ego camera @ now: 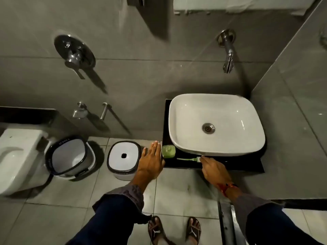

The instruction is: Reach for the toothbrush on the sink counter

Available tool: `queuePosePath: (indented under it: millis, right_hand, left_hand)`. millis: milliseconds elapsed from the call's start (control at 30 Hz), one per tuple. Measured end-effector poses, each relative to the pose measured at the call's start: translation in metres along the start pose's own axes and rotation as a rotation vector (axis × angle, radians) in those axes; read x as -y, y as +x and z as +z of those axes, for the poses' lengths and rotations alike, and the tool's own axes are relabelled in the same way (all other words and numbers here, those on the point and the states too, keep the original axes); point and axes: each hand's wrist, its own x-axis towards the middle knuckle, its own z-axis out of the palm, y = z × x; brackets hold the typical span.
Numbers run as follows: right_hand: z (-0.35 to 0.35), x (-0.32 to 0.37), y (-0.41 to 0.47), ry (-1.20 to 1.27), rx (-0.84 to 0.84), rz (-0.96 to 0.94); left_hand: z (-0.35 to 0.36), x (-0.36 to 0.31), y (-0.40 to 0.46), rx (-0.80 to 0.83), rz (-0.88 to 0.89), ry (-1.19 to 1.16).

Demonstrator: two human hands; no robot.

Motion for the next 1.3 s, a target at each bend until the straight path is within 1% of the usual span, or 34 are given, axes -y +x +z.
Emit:
queuePosePath:
  millis: [67, 100, 133, 200, 267, 367, 533, 700, 800, 933, 1033, 1133, 1233, 1300]
  right_hand:
    - [0.01, -0.004, 0.006, 0.005, 0.016, 0.048]
    - [0.018, -0.007, 0.008, 0.007, 0.071, 0.062]
    - [0.021, -0.006, 0.009, -0.019, 0.079, 0.081]
    - [0.029, -0.008, 0.014, -0.067, 0.112, 0.079]
    - [0.033, -0.008, 0.017, -0.103, 0.105, 0.089]
    - [0.039, -0.006, 0.021, -0.129, 0.157, 0.111]
    - [0.052, -0.006, 0.03, -0.158, 0.139, 0.157]
    - [0.057, -0.005, 0.036, -0.164, 0.097, 0.155]
    - [0.058, -0.003, 0.033, -0.135, 0.045, 0.162]
    - [0.049, 0.004, 0.018, 0.04, -0.062, 0.149]
    - [0.029, 0.015, 0.002, 0.143, -0.212, 0.137]
    - [0.003, 0.028, -0.008, 0.31, -0.376, 0.096]
    - [-0.022, 0.043, -0.007, 0.435, -0.477, 0.037]
    - [-0.035, 0.053, 0.0, 0.469, -0.522, 0.002]
  left_hand:
    - [0.008, -0.003, 0.003, 0.003, -0.032, -0.027]
    - [0.014, -0.002, 0.004, -0.001, -0.04, -0.017]
    - [0.019, -0.003, 0.004, -0.011, -0.034, -0.013]
    - [0.031, -0.003, 0.003, -0.03, -0.042, -0.034]
    - [0.036, -0.001, 0.003, -0.053, -0.045, -0.042]
    - [0.042, -0.002, 0.005, -0.07, -0.041, -0.025]
    - [0.048, -0.004, 0.012, -0.084, -0.047, -0.055]
    - [0.053, -0.007, 0.016, -0.075, -0.045, -0.071]
    - [0.056, -0.007, 0.016, -0.089, -0.042, -0.083]
    - [0.057, -0.008, 0.017, -0.105, -0.04, -0.104]
    - [0.055, -0.009, 0.016, -0.11, -0.038, -0.115]
    - [0.054, -0.008, 0.016, -0.111, -0.025, -0.112]
    - [0.055, -0.005, 0.016, -0.117, -0.011, -0.105]
    - [0.056, -0.004, 0.016, -0.121, -0.008, -0.103]
